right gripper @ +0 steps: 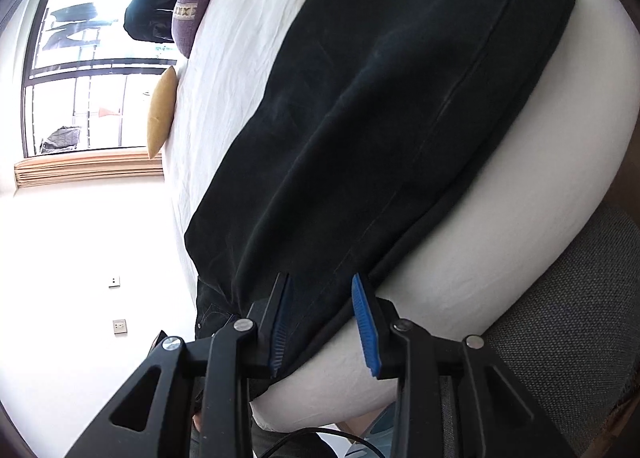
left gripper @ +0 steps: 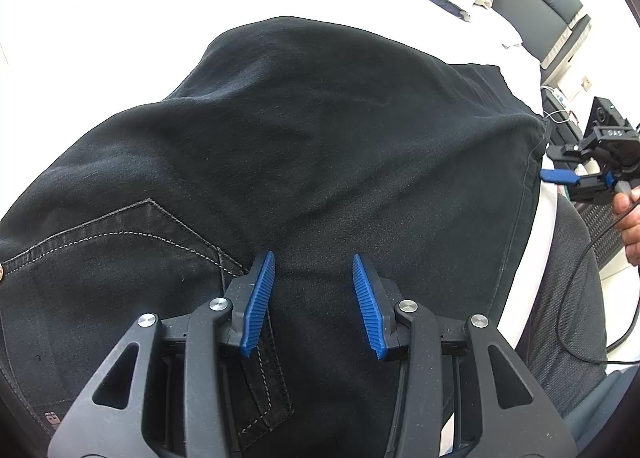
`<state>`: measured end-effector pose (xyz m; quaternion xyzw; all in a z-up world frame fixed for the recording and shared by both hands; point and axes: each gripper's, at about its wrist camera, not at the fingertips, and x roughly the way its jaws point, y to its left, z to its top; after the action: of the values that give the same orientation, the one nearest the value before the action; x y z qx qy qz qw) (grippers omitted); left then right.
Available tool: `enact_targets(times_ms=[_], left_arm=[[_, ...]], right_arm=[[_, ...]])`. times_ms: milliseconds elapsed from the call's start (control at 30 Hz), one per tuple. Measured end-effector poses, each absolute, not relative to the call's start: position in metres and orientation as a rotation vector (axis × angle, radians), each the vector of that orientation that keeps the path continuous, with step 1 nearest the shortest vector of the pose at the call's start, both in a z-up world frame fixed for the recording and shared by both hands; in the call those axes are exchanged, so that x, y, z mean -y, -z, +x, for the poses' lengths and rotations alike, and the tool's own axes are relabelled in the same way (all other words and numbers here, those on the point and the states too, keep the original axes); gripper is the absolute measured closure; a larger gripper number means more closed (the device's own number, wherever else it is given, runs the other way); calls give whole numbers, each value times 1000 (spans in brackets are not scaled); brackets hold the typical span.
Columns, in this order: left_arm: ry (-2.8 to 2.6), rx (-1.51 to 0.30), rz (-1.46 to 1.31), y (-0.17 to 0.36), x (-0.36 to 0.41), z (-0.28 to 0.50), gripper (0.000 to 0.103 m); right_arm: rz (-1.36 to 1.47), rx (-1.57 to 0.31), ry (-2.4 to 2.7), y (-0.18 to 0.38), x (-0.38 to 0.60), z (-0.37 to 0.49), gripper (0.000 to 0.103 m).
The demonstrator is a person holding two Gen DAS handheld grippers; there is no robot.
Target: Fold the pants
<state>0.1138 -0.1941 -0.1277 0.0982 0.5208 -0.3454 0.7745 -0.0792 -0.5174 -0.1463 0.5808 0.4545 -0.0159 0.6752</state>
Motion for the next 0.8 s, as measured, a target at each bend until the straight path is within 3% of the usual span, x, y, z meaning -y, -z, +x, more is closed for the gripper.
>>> enact_targets(times_ms=[467, 533, 567, 600, 800], left_arm=[[746, -1127, 214, 127, 194, 114, 63], [746, -1128, 213, 127, 194, 115, 64], [746, -1128, 213, 127, 194, 115, 64], [746, -1128, 214, 127, 194, 115, 64], [745, -1129, 218, 126, 195, 115, 64]], right_arm=[[1436, -978, 11, 173, 517, -80, 69], [1415, -970, 6, 173, 516, -80, 76], [1403, -970, 10, 172, 516, -81, 91], [1389, -974, 19, 172, 516, -81, 96], [1322, -968, 60, 165, 514, -90, 99]])
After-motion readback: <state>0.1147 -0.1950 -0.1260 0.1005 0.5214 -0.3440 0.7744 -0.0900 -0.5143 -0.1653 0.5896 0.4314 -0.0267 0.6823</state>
